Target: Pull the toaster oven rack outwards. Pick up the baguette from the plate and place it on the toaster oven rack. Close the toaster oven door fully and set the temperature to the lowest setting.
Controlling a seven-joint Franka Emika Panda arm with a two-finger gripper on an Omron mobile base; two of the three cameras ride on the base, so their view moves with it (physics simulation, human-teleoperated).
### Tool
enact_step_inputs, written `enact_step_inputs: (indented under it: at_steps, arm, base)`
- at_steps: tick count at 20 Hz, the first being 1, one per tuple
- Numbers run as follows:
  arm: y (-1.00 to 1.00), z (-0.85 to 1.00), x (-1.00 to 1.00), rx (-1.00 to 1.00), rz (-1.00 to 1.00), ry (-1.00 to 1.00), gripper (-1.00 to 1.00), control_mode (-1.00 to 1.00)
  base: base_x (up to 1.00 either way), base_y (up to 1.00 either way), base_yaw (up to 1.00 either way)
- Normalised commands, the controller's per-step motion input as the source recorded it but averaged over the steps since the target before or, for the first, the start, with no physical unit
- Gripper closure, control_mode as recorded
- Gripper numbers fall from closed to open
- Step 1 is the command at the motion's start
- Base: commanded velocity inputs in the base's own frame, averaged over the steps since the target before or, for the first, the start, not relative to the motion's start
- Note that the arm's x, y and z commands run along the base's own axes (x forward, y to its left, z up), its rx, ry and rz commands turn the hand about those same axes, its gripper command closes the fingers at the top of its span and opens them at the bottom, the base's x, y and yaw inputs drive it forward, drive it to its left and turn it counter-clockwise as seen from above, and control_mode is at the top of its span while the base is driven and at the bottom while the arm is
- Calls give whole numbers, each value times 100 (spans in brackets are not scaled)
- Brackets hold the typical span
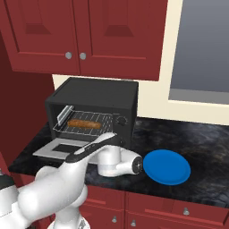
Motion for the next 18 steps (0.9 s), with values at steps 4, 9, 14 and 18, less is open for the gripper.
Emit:
enact_step_inputs:
  at_steps: [4, 9, 14, 18]
  arm:
    - [33, 4, 74, 15, -6, -15, -100, -100]
    - [33, 3, 48, 15, -11, -10, -100, -100]
    - [46, 0, 3, 15, -31, -9, -100, -100]
    - [68, 0, 0, 13, -51, -11, -100, -100]
  base:
    - [0, 0, 0]
    - [0, 0, 0]
    - [0, 0, 0]
    - [0, 0, 0]
